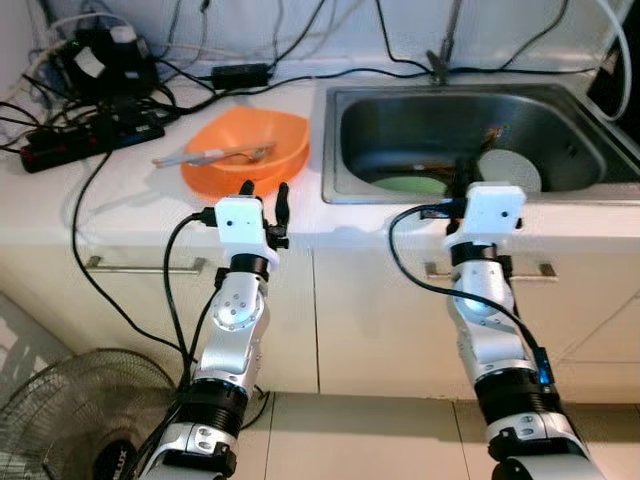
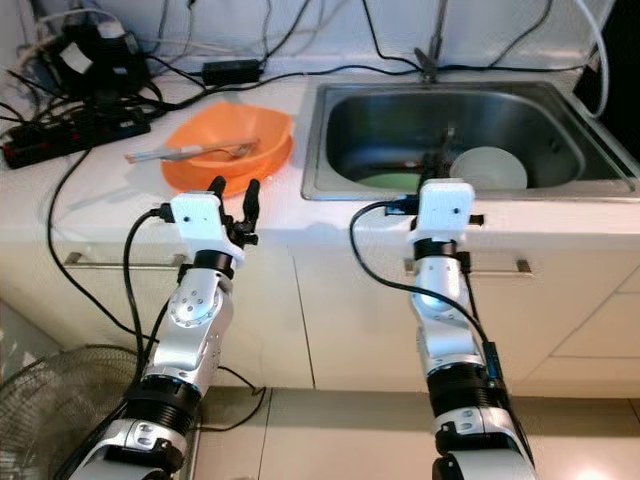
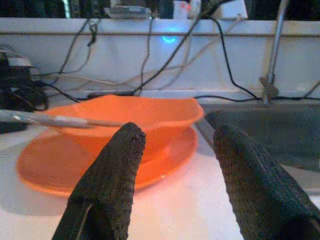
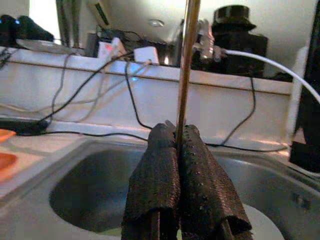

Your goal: Kitchen organization

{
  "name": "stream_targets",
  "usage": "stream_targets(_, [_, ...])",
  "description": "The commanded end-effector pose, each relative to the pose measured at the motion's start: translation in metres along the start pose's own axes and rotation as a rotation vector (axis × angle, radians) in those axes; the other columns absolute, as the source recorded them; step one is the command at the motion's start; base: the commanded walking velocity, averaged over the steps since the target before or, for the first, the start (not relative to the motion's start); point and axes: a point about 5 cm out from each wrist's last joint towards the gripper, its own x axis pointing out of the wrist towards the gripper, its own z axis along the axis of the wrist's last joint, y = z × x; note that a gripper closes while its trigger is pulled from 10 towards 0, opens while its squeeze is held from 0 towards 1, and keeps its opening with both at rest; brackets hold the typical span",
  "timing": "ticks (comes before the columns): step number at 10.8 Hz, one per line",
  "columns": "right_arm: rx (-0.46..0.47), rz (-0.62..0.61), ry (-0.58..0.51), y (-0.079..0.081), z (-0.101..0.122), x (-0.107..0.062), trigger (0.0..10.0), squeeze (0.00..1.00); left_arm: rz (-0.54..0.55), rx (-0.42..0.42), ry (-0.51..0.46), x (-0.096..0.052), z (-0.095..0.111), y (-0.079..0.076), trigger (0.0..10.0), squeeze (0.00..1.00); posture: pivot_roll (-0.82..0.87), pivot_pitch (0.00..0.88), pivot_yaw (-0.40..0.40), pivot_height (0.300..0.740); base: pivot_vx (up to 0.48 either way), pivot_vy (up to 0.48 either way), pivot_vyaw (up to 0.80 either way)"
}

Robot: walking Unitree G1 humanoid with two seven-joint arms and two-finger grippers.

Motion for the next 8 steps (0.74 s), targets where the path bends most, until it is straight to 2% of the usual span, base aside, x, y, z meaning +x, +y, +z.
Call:
stream_targets(1, [0.013,-0.004,-0.013,0.0010,0.0035,0.0019,10.0,0.00,0.005,0.001,0.003,0.0000,0.0009,0.0026,10.0,0.00,0.08,0.000,0.062,0.740,0.255,0.000,0.00])
stream_targets(8, [0.002,0.008,-0.023,0.0018,0.0057,0.0035,10.0,0.00,0.006,-0.007,-0.001,-0.0001,0.0016,0.0002,10.0,0.00,0.07,0.000,0.055,0.740,0.301,0.000,0.00])
